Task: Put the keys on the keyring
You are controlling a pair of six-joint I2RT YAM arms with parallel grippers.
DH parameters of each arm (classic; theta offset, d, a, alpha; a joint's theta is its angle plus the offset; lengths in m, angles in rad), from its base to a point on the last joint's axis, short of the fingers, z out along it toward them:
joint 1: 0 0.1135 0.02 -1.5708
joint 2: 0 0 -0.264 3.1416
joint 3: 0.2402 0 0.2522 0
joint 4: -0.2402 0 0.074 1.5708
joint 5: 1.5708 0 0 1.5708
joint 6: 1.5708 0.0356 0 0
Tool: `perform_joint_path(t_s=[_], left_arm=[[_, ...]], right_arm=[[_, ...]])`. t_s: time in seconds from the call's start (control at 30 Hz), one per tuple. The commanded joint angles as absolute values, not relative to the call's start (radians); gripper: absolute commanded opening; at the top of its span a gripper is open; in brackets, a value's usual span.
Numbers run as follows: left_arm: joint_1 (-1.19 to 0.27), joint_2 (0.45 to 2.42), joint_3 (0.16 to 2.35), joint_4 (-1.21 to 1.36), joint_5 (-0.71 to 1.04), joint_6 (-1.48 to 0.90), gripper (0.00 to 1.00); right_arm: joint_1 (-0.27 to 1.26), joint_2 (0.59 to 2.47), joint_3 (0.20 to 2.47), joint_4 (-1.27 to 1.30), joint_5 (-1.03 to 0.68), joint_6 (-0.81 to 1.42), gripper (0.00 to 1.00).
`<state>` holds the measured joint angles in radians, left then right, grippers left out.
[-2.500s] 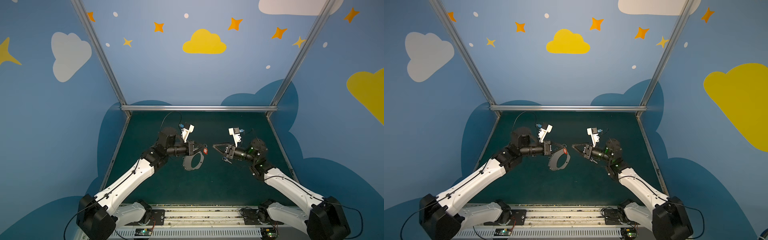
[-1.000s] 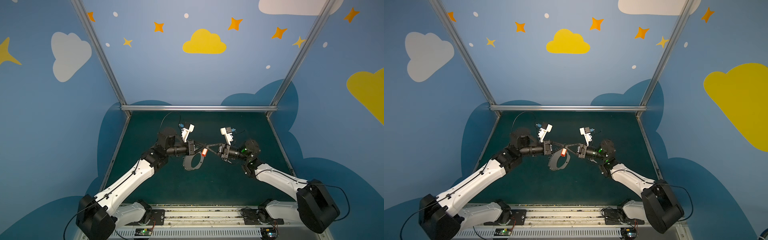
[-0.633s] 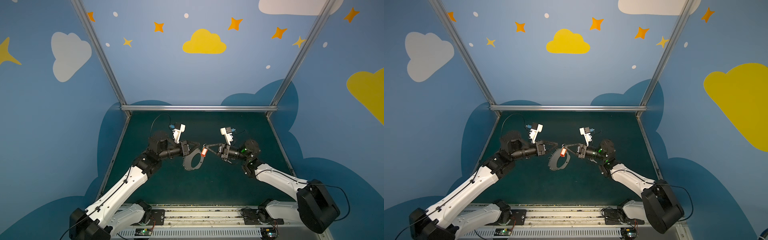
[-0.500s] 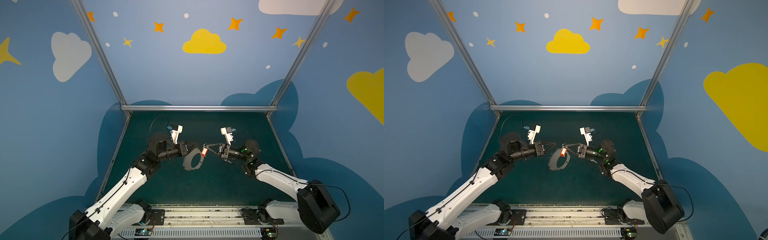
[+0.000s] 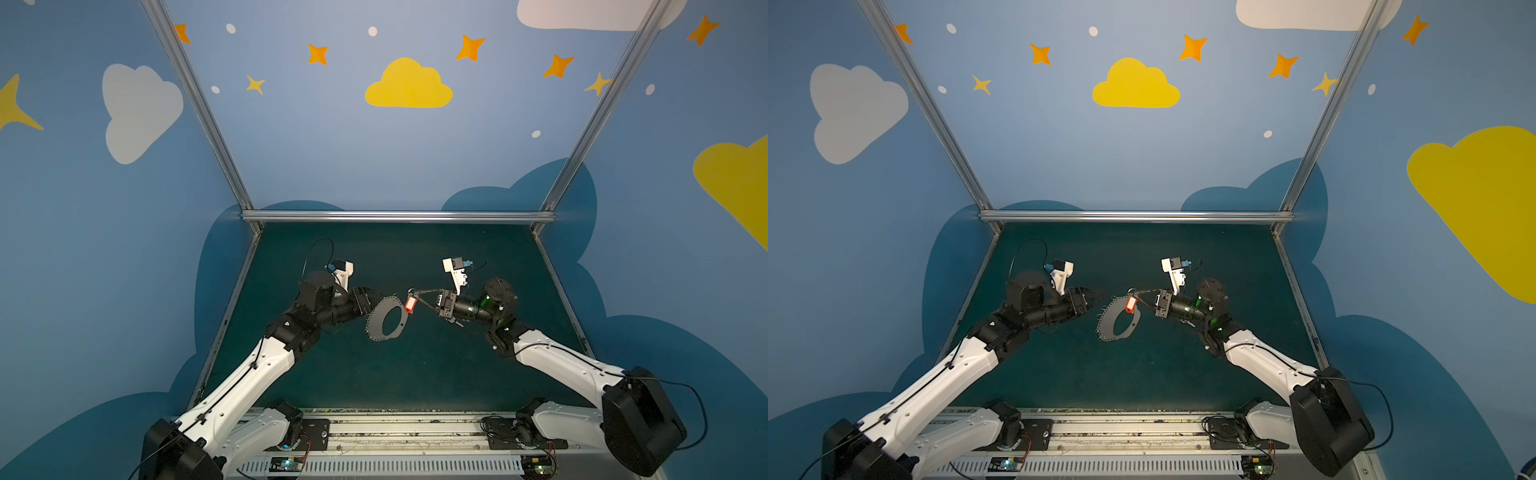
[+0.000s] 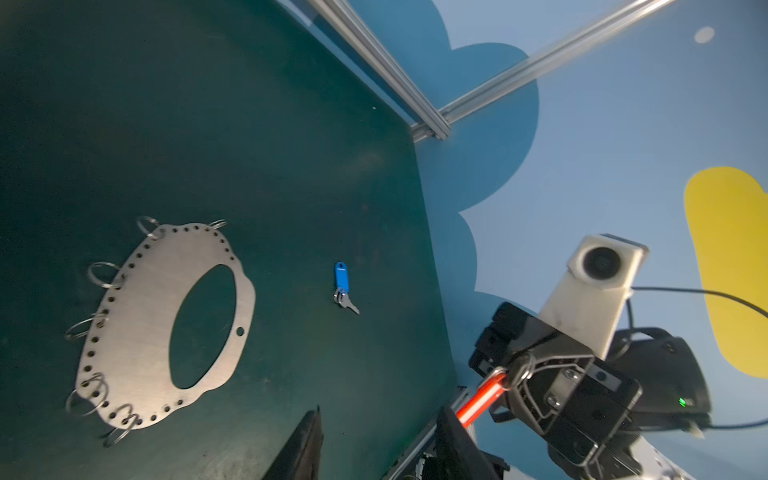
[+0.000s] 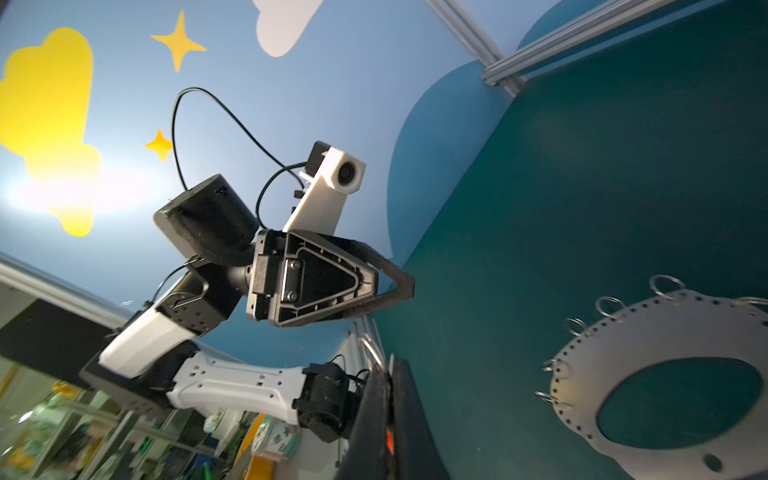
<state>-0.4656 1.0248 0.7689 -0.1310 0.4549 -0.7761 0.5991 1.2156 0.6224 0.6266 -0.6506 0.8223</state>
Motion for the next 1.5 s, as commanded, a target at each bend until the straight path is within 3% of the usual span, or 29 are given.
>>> perform_joint_path(t_s=[0.0, 0.63, 1.17, 1.47], left_arm=[[-0.459, 1.033, 0.712, -0.140, 0.413, -0.828, 0.47], [-0.484, 1.215, 0.583, -0.058, 0.436, -0.855, 0.50], [-0.545, 1.441, 0.721, -0.265, 0.230, -0.807, 0.51], [-0.543, 1.499, 0.748, -0.274, 0.233, -0.891, 0.56]], right_arm=[[0.606, 1.175, 0.608, 0.469, -0.533, 0.693, 0.00], [0.640, 1.181, 0.592, 0.386, -0.472, 0.581, 0.00], [0.640, 1.176, 0.567, 0.292, -0.407, 0.552, 0.00], [0.640, 1.166, 0.557, 0.291, -0.407, 0.555, 0.00]])
